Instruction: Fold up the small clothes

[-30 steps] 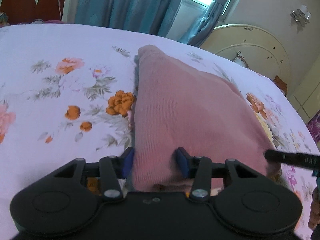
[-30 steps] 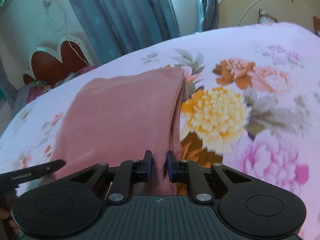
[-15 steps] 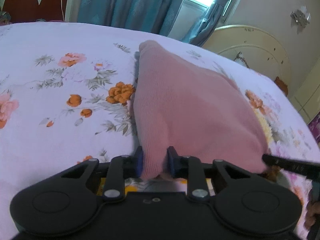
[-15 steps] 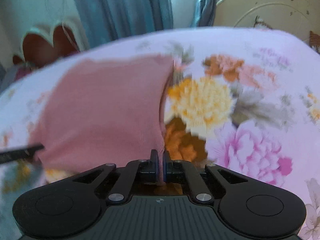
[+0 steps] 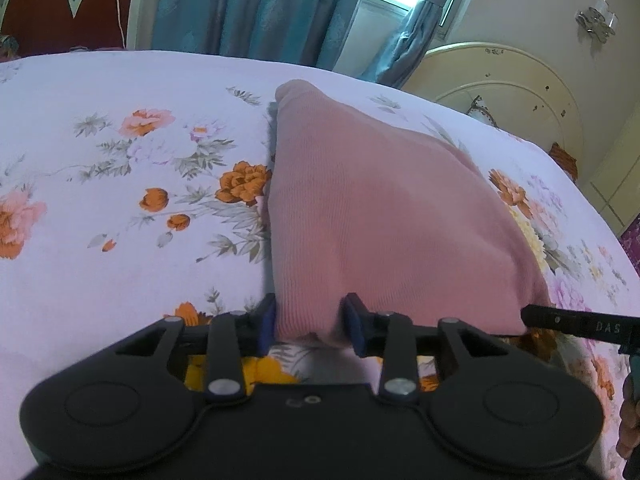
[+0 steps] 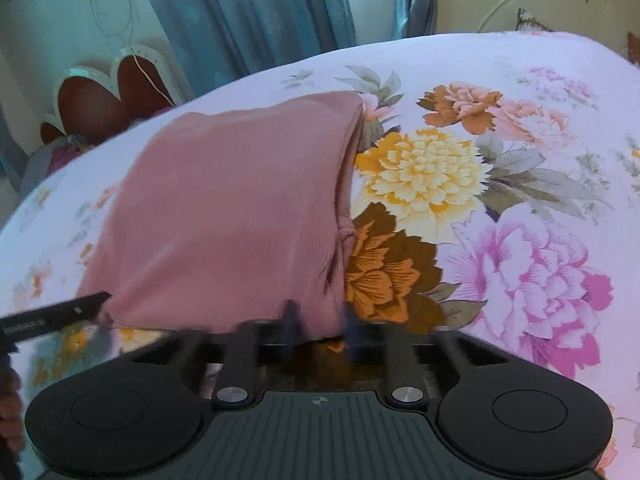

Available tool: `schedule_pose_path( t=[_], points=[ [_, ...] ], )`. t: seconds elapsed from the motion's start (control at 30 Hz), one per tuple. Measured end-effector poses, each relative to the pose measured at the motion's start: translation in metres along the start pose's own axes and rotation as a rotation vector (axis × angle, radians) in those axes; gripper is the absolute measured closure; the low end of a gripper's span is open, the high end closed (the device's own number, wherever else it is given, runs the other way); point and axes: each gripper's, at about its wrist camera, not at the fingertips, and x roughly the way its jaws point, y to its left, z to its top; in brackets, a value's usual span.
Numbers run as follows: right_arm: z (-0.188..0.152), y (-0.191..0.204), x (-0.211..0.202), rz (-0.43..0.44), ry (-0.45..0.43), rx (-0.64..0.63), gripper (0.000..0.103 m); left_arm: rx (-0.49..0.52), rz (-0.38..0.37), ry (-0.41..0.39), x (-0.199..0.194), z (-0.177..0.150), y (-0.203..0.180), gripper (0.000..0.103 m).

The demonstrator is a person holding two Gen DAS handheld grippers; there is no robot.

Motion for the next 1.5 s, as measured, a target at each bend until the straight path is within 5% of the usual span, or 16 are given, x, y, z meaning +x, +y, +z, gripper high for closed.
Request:
schedule_pose_path(
  t=[0.13, 0.2, 0.33, 0.43, 0.5, 0.6, 0.67, 0.73, 1.13, 1.5],
  points=[
    [0.003, 0.0, -0.012, -0.06, -0.058, -0.047, 0.095, 0.007, -0.006, 0.0, -0.002, -0.002, 0.001, 0.071],
    [0.001, -0.012, -0.001, -0.116, -0.013, -0.014, 0.103, 0.03, 0.007, -0.01, 0.002, -0.007, 0.003, 0.069],
    [0.005, -0.017, -0.004, -0.09, 0.01, -0.014, 0.103, 0.078, 0.024, -0.003, -0.001, -0.004, -0.003, 0.069],
    [0.013, -0.02, -0.019, -0.089, -0.056, 0.021, 0.103, 0.063, 0.037, 0.014, -0.004, 0.002, -0.002, 0.065],
    [0.017, -0.016, -0.026, -0.059, -0.086, 0.019, 0.103, 0.058, 0.058, 0.011, -0.008, 0.006, -0.003, 0.048],
    [0.025, -0.001, -0.025, -0.017, -0.09, -0.017, 0.1, 0.072, 0.065, -0.016, -0.013, 0.013, -0.005, 0.041],
    [0.03, 0.007, -0.018, 0.0, -0.086, -0.034, 0.083, 0.088, 0.06, -0.029, -0.015, 0.02, -0.009, 0.039],
    [0.035, 0.011, -0.013, 0.013, -0.103, -0.032, 0.031, 0.095, 0.06, -0.034, -0.012, 0.029, -0.011, 0.034],
    [0.089, -0.024, 0.06, 0.144, -0.01, 0.142, 0.03, 0.059, 0.025, -0.007, 0.042, 0.084, -0.013, 0.028],
    [0.1, -0.024, 0.099, 0.243, -0.002, 0.122, 0.031, -0.019, -0.043, 0.042, 0.088, 0.096, -0.003, 0.032]
  ],
)
